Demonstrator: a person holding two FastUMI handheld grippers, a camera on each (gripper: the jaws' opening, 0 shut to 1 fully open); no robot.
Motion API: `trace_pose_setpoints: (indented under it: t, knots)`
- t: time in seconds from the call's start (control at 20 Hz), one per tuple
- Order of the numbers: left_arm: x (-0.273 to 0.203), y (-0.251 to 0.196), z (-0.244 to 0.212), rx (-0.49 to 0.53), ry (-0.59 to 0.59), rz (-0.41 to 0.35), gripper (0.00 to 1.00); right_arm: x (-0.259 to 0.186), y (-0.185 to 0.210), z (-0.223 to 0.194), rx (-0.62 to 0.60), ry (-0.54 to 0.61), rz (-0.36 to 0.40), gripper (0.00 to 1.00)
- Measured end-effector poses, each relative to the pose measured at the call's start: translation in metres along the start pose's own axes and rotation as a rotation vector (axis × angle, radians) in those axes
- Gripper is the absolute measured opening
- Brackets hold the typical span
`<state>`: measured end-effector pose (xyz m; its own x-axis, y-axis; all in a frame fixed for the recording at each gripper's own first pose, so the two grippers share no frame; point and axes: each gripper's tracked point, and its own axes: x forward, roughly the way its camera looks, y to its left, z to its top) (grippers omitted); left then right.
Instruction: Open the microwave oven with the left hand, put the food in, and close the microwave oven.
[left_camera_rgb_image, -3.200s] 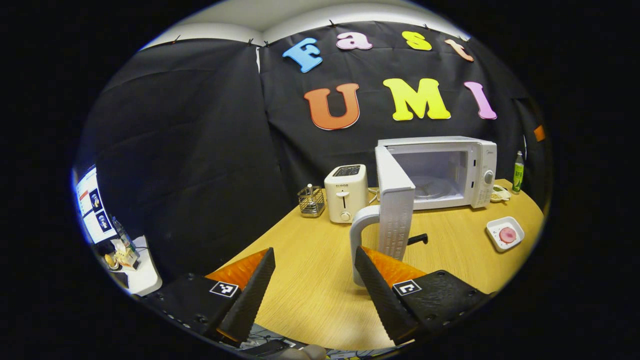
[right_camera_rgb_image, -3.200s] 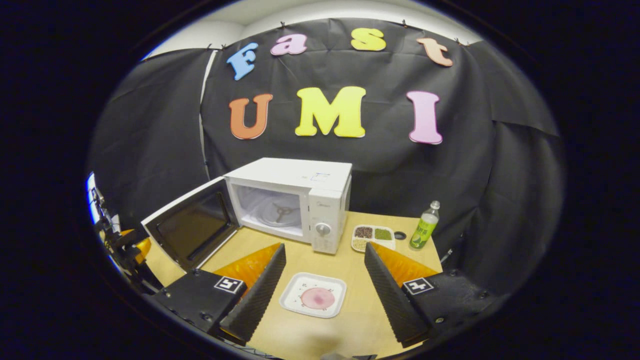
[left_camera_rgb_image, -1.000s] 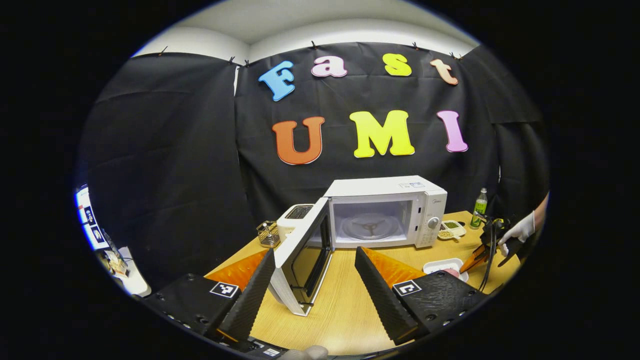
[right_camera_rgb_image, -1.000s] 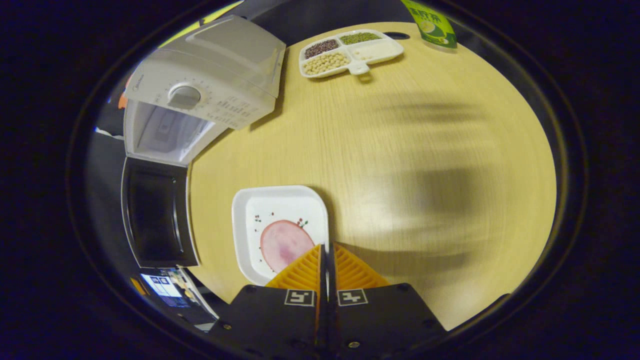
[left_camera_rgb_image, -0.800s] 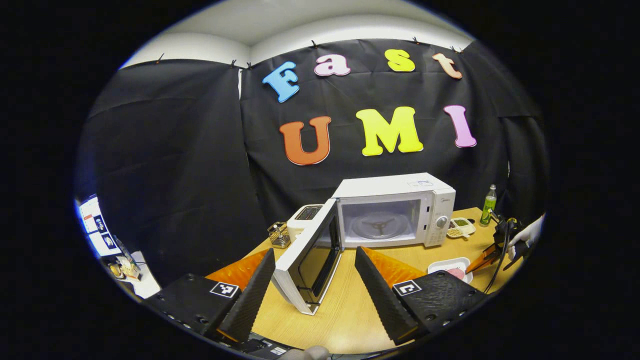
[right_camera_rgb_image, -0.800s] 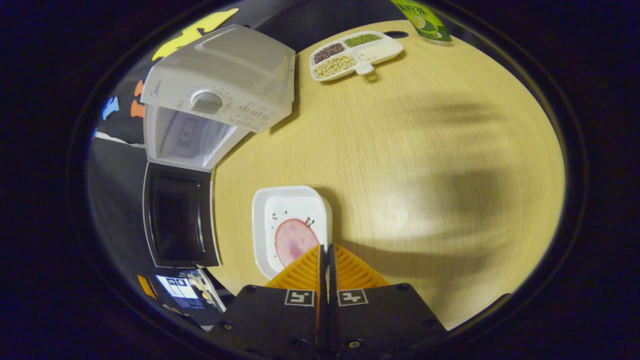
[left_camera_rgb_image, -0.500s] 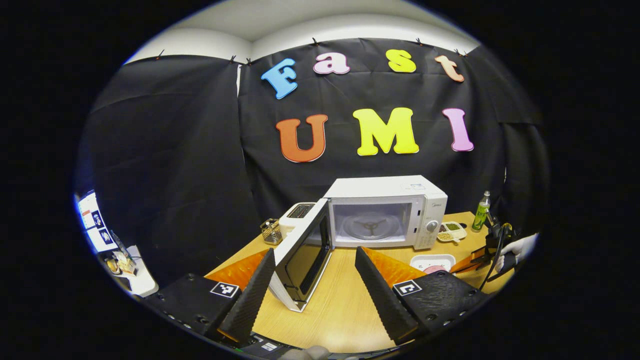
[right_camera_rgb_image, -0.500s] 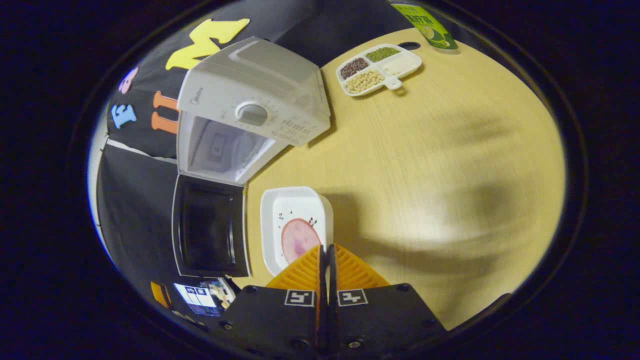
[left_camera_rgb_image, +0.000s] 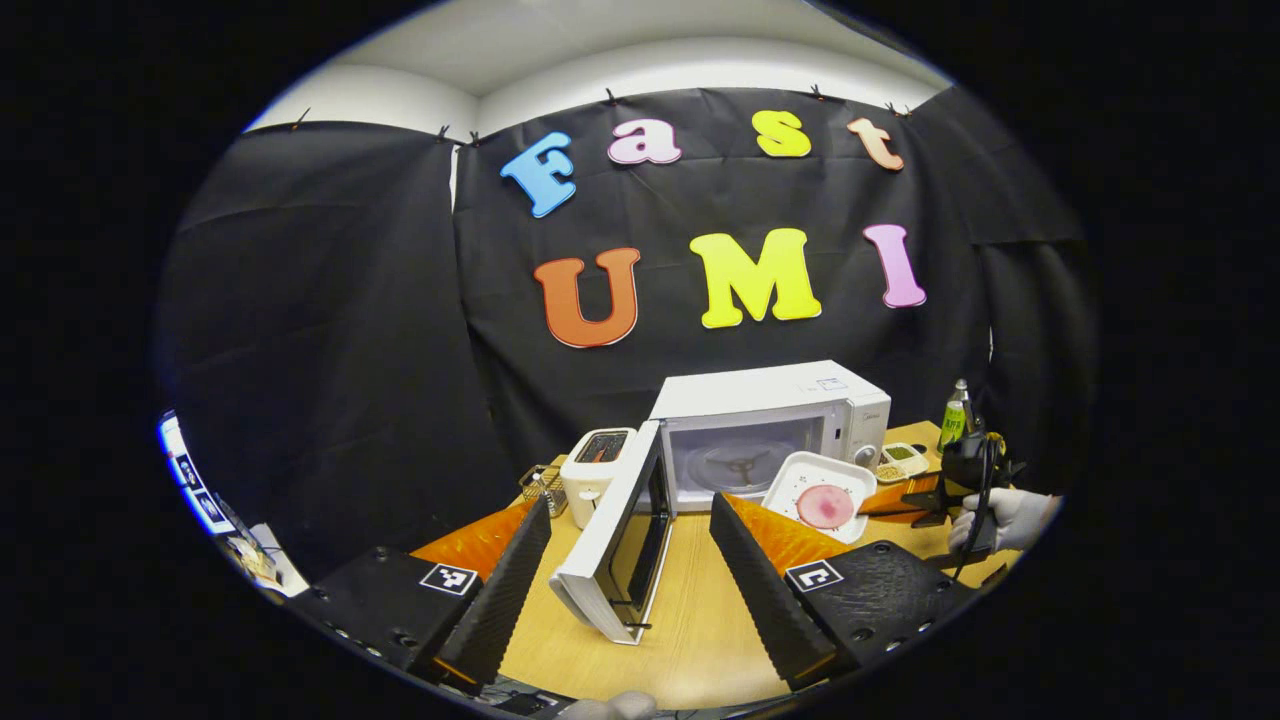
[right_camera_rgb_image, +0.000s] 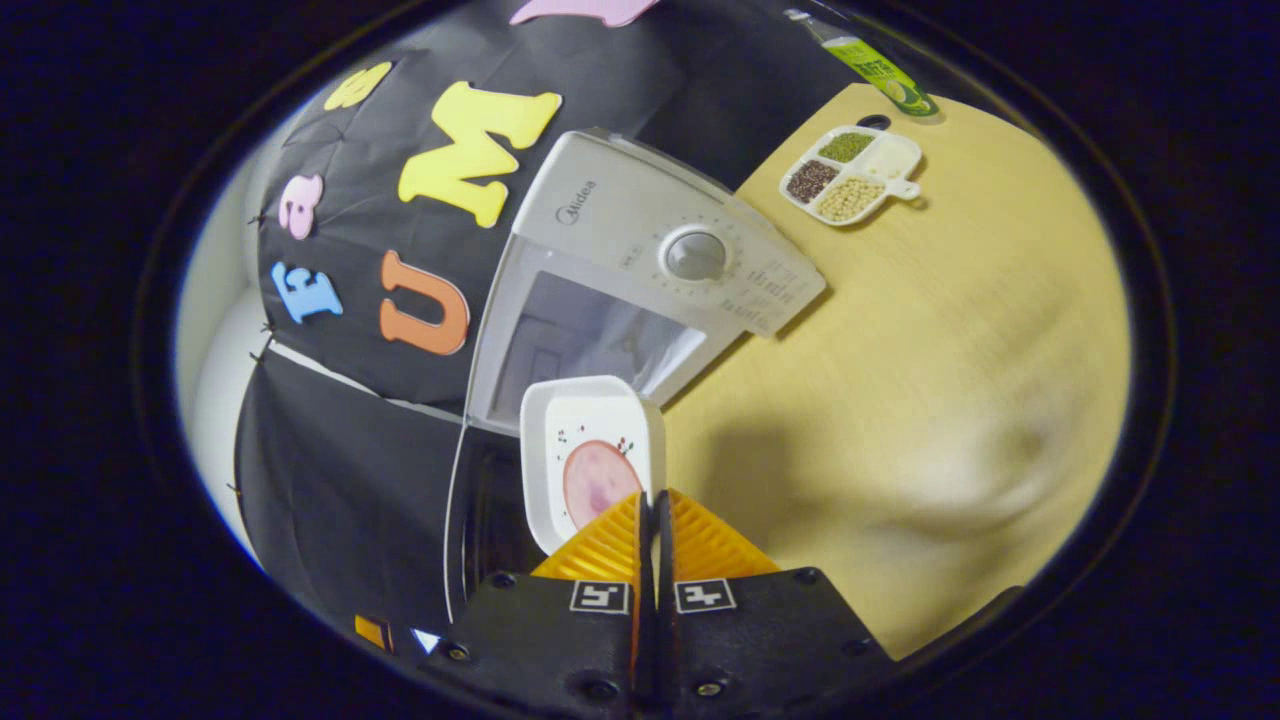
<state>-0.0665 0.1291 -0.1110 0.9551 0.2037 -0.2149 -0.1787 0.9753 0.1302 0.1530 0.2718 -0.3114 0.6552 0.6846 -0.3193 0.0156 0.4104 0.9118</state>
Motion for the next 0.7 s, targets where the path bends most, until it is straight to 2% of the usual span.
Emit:
trace_pose_setpoints:
  t: [0.1, 0.25, 0.45, 0.55, 0.6, 0.7]
  knots:
    - [-0.003, 0.009, 0.000, 0.018, -0.020, -0.006, 0.96, 0.019, 0.017, -0.006, 0.036, -0.041, 0.049, 0.04]
    - [-0.005, 0.018, -0.010, 0.021, -0.034, -0.014, 0.96, 0.041, 0.028, -0.007, -0.016, -0.158, 0.030, 0.04]
    - [-0.008, 0.029, -0.034, 0.011, -0.015, -0.013, 0.96, 0.072, 0.040, -0.008, 0.098, -0.262, 0.077, 0.04]
    - [-0.005, 0.036, -0.048, 0.026, -0.004, 0.001, 0.96, 0.089, 0.034, -0.003, 0.098, -0.322, 0.043, 0.00]
    - [-0.005, 0.039, -0.055, 0.038, 0.007, 0.005, 0.96, 0.097, 0.031, 0.000, 0.105, -0.343, 0.033, 0.04]
    - [-0.004, 0.045, -0.068, 0.047, 0.030, 0.012, 0.96, 0.116, 0.034, 0.007, 0.154, -0.392, 0.043, 0.04]
